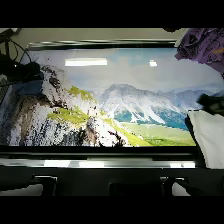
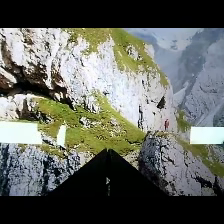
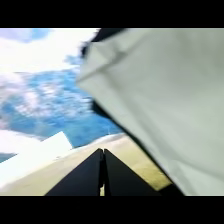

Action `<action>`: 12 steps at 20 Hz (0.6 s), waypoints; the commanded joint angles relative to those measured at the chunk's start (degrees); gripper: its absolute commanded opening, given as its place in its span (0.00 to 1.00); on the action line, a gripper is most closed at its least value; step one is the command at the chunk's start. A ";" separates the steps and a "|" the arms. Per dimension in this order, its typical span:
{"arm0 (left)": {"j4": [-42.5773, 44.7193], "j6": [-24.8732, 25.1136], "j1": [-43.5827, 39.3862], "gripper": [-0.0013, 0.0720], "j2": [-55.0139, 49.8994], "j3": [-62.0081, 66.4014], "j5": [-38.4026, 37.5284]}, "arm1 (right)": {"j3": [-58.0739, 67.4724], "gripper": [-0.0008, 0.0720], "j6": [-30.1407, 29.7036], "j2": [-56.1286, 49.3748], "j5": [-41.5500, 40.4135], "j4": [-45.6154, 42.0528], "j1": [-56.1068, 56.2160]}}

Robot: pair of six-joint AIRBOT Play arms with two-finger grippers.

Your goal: Fold the clothes and pants, and hang the long-sleeved shirts on hangers.

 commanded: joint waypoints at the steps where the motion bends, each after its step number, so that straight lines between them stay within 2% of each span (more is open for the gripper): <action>1: 2.71 3.06 0.26 0.04 7.45 -10.47 4.44 | 0.09 0.06 -3.87 2.32 -5.11 5.64 17.84; 4: 2.73 4.37 0.28 0.04 20.09 -28.79 12.09 | 0.09 0.06 -3.23 4.33 -6.32 5.35 32.24; 6: 2.75 5.27 0.28 0.04 25.31 -35.54 13.31 | 0.09 0.06 -1.97 5.27 -8.31 5.27 39.39; 9: 2.75 5.40 0.28 0.04 27.65 -38.16 13.22 | 0.11 0.06 -1.84 5.42 -11.78 4.79 44.61; 12: 2.69 4.74 0.24 0.04 27.45 -38.16 13.09 | 0.15 0.06 -1.86 5.42 -13.05 4.15 44.70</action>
